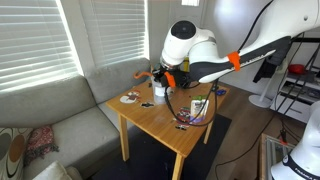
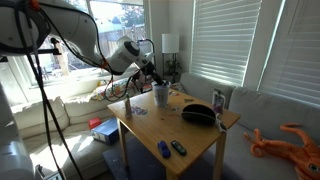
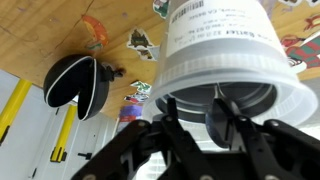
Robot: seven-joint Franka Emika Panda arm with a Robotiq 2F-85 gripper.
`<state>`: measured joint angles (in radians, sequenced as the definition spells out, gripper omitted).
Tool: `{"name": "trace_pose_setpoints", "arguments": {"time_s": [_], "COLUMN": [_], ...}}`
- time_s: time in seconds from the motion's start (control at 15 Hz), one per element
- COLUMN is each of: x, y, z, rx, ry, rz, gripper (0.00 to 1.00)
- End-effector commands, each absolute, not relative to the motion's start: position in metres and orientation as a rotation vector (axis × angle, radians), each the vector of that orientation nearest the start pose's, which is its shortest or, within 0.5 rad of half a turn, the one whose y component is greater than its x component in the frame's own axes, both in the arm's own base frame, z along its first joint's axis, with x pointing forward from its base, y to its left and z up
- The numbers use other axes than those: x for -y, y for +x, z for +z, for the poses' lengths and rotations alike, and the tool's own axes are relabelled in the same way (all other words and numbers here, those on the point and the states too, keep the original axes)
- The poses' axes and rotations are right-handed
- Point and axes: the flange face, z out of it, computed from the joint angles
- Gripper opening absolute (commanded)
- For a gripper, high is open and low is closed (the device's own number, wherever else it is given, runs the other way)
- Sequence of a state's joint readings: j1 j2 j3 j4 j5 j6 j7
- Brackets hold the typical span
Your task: Remove the spoon from the transparent cup and put the silver cup inside the transparent cup, then put the spoon in the silver cup
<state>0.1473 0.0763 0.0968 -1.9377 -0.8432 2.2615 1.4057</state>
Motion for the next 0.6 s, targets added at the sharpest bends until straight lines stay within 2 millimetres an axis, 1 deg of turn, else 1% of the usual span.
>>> {"name": "trace_pose_setpoints", "arguments": {"time_s": [0.0, 0.27, 0.4, 0.53], "x": [-0.132, -0.133, -0.132, -0.13], "y": [0.588, 0.589, 0.589, 0.589], "z": [0.484, 0.498, 0.509, 0.528], "rx": [-1.135, -1.151, -1.157, -1.16], "ry": [-3.02, -2.98, -2.957, -2.928], "rz": [-1.157, -1.157, -1.149, -1.109], "gripper": [0.73, 1.0, 1.0, 1.0]}}
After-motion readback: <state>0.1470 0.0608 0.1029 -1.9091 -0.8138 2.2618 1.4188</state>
